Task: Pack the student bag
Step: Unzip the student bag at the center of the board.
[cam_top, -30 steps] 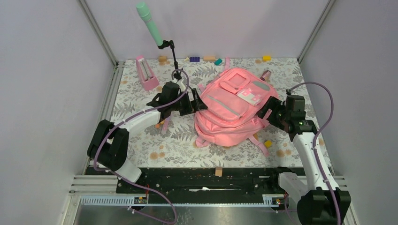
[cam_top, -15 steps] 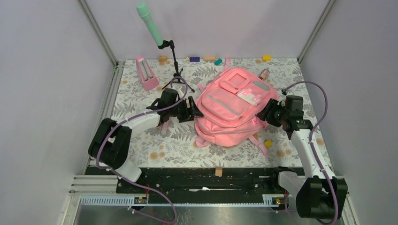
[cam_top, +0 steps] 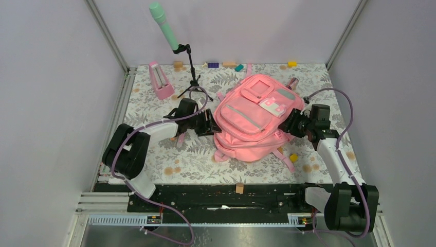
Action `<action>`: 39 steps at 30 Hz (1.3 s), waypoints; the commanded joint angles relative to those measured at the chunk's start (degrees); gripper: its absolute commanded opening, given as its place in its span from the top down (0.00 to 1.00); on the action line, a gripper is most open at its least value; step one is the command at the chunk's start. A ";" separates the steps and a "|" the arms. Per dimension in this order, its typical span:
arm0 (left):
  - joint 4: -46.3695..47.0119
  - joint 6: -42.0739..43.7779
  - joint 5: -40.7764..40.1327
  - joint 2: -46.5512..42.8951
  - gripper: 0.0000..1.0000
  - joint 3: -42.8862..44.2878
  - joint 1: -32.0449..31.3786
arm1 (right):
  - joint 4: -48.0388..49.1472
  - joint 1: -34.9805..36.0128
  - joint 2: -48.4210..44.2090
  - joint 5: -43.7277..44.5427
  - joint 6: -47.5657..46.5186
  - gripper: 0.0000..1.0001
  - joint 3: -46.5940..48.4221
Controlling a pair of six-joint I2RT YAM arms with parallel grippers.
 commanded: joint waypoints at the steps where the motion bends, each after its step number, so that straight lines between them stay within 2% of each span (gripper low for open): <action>1: 0.86 1.79 1.08 1.49 0.50 2.92 0.61 | 2.25 -0.10 -1.03 -4.22 -0.74 0.51 -1.62; 6: 0.86 1.94 1.05 1.59 0.68 3.35 1.55 | 2.23 -0.07 -2.06 -4.17 -0.75 0.51 -2.56; 10: -3.20 4.63 -0.01 2.38 0.87 5.61 2.30 | 2.84 0.01 -0.80 -4.47 -1.00 0.50 -3.31; 12: -4.81 5.89 -0.83 2.42 0.91 6.38 2.63 | 3.40 0.21 -0.29 -5.18 -1.00 0.53 -3.80; 19: -6.03 6.85 -0.60 2.85 0.92 7.75 3.03 | 4.89 1.82 -0.88 -7.94 -1.57 0.62 -4.06; 26: -6.44 6.93 0.61 3.63 0.92 8.69 3.74 | 2.92 7.01 0.77 -4.76 -3.43 0.60 -3.20; 30: -6.69 6.96 0.76 3.63 0.92 8.93 4.00 | 2.57 7.59 0.91 -4.19 -3.41 0.64 -3.26; 36: -7.25 7.27 0.68 3.55 0.92 9.30 4.40 | 1.70 7.84 0.16 -1.63 -3.32 0.91 -3.25; 39: -7.54 7.46 0.46 3.46 0.92 9.48 4.82 | 0.98 7.88 -0.82 -1.40 -3.17 0.98 -3.19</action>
